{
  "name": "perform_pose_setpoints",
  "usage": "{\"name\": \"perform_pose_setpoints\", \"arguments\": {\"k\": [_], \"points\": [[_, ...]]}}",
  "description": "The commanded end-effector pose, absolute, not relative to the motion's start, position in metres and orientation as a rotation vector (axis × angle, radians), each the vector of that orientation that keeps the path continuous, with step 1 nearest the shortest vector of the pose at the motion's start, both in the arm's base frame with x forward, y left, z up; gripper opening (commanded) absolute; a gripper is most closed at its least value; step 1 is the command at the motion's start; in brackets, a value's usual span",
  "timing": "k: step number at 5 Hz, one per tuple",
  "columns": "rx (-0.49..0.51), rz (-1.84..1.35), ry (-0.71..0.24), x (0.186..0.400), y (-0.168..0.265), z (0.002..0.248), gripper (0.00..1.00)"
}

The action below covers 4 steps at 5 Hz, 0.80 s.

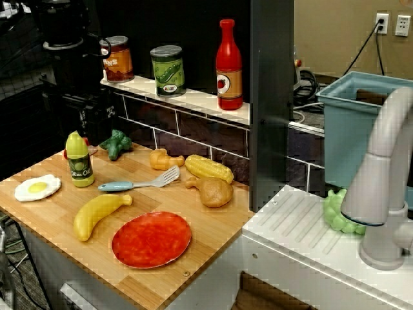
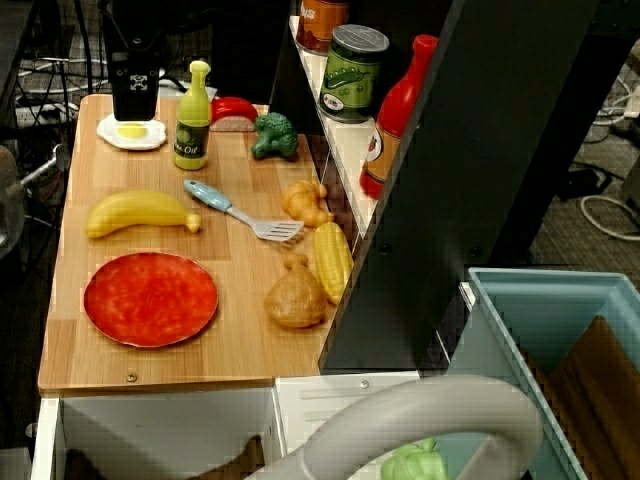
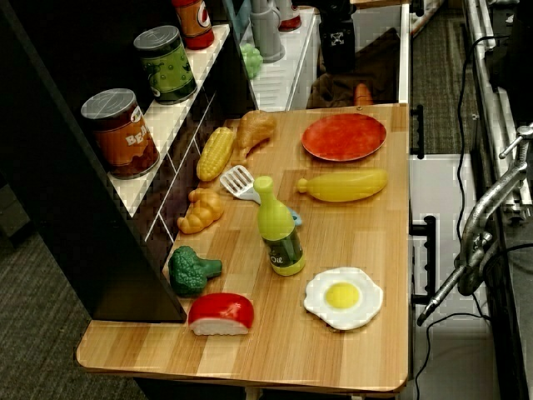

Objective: Put banana on plate

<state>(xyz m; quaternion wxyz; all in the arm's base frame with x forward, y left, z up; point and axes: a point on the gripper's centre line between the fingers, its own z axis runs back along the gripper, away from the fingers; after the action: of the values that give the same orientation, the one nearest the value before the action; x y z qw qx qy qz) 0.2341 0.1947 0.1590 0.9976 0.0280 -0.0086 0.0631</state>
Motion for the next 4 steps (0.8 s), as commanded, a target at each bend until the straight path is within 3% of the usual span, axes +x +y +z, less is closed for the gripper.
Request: {"name": "perform_pose_setpoints", "arguments": {"k": [1, 2, 4], "points": [[0.056, 0.126, -0.017, 0.234, 0.195, 0.159, 1.0], [0.039, 0.121, 0.007, 0.238, 0.198, 0.157, 1.0], [0.057, 0.109, 0.026, 0.229, 0.222, 0.126, 1.0]]}}
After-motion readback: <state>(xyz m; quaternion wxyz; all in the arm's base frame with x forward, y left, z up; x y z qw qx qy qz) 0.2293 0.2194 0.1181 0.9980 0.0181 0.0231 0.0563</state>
